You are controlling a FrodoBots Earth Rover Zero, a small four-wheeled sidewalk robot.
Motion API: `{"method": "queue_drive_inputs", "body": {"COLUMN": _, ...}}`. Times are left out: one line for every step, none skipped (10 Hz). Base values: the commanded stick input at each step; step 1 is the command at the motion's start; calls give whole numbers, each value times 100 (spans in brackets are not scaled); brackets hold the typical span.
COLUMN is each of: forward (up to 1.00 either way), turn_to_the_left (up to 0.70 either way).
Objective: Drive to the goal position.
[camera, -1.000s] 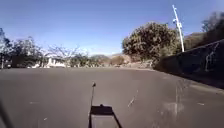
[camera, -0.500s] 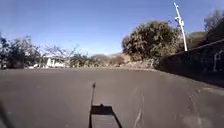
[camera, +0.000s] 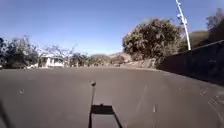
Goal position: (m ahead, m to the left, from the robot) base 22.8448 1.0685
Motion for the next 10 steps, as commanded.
{"method": "queue_drive_inputs", "body": {"forward": 100, "turn_to_the_left": 0}}
{"method": "queue_drive_inputs", "body": {"forward": 100, "turn_to_the_left": 0}}
{"method": "queue_drive_inputs", "body": {"forward": 100, "turn_to_the_left": 0}}
{"method": "queue_drive_inputs", "body": {"forward": 100, "turn_to_the_left": 0}}
{"method": "queue_drive_inputs", "body": {"forward": 100, "turn_to_the_left": 0}}
{"method": "queue_drive_inputs", "body": {"forward": 100, "turn_to_the_left": 0}}
{"method": "queue_drive_inputs", "body": {"forward": 100, "turn_to_the_left": 0}}
{"method": "queue_drive_inputs", "body": {"forward": 100, "turn_to_the_left": 0}}
{"method": "queue_drive_inputs", "body": {"forward": 100, "turn_to_the_left": 0}}
{"method": "queue_drive_inputs", "body": {"forward": 100, "turn_to_the_left": 0}}
